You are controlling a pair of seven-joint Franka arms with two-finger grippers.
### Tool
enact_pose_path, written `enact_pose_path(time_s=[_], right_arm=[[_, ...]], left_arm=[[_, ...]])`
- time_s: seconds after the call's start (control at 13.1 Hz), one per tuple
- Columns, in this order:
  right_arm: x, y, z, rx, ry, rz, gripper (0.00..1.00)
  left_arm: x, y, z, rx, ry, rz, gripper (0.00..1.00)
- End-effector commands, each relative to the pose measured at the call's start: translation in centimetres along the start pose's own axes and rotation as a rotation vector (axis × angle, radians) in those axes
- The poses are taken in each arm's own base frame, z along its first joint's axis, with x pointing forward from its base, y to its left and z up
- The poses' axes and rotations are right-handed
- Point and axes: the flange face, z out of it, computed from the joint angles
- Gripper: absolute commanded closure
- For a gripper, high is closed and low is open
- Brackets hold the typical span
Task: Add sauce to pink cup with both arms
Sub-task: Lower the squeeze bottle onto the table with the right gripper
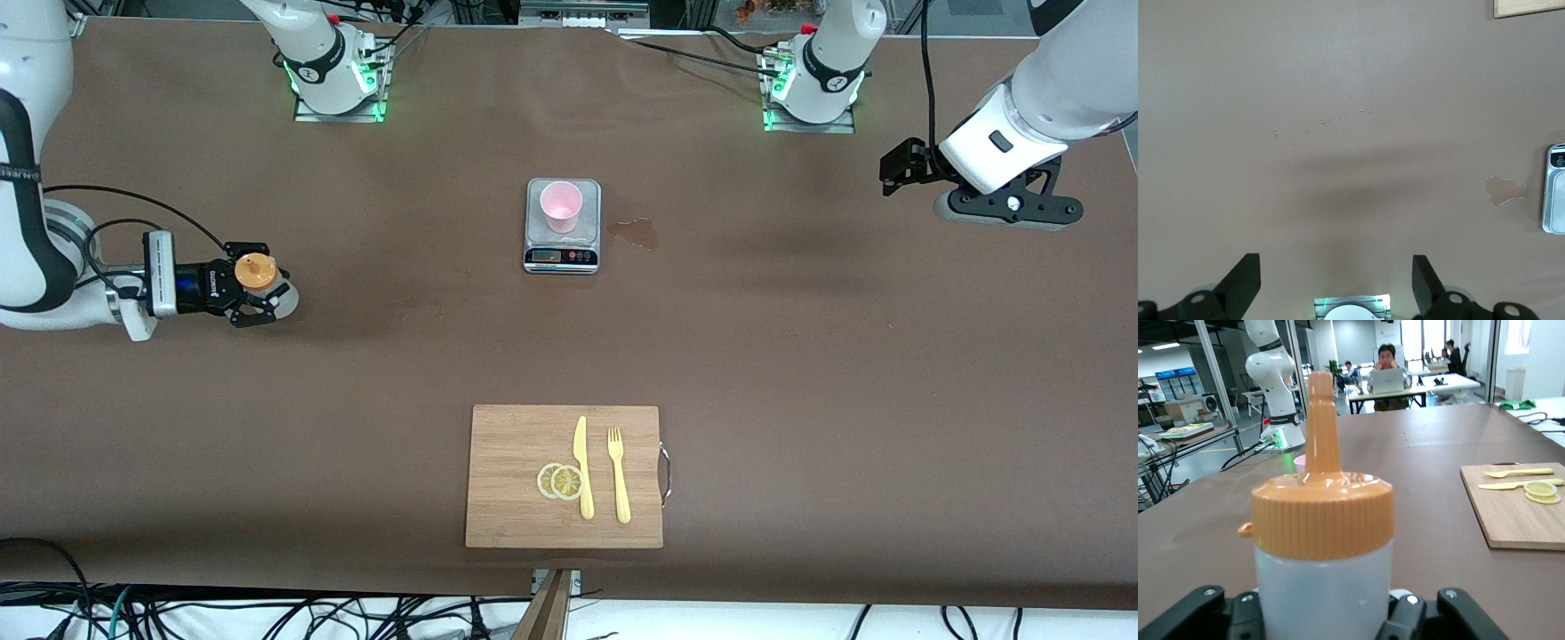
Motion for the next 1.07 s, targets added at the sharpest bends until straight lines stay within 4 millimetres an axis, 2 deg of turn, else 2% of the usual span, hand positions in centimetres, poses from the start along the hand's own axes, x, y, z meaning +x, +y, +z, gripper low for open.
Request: enact_pose_path(time_s=[0.0,0.31,0.61,0.76,0.84,0.99], right_arm=[[-2.7,0.4,-0.9,0.004,0.07,-0.068,0.96],[-7.2,-0.3,0.3,0.007,0.106,-0.126,0.93],[-10.7,-1.3,1.8,0.028,0.175,-0.131,0.89],[-11.6,-1.6,2.3,0.034,0.206,-0.131,0.8],[-12.0,-1.8,2.3,0.031,0.212,-0.134,0.69],[-12.3,-2.0,2.1,0.023,0.224,-0.122,0.0]], left_arm=[[-0.1,0.7,-1.0,-0.013,0.011,0.027,0.0],[0.2,0.4,-1.2,-0.015,0.014,0.022,0.0],[0.2,0.5,-1.4,-0.015,0.016,0.022,0.0],[0.2,0.5,-1.4,-0.015,0.016,0.024,0.0],[0.2,0.4,-1.4,-0.016,0.016,0.023,0.0],[0.2,0.4,-1.4,-0.016,0.016,0.023,0.0]])
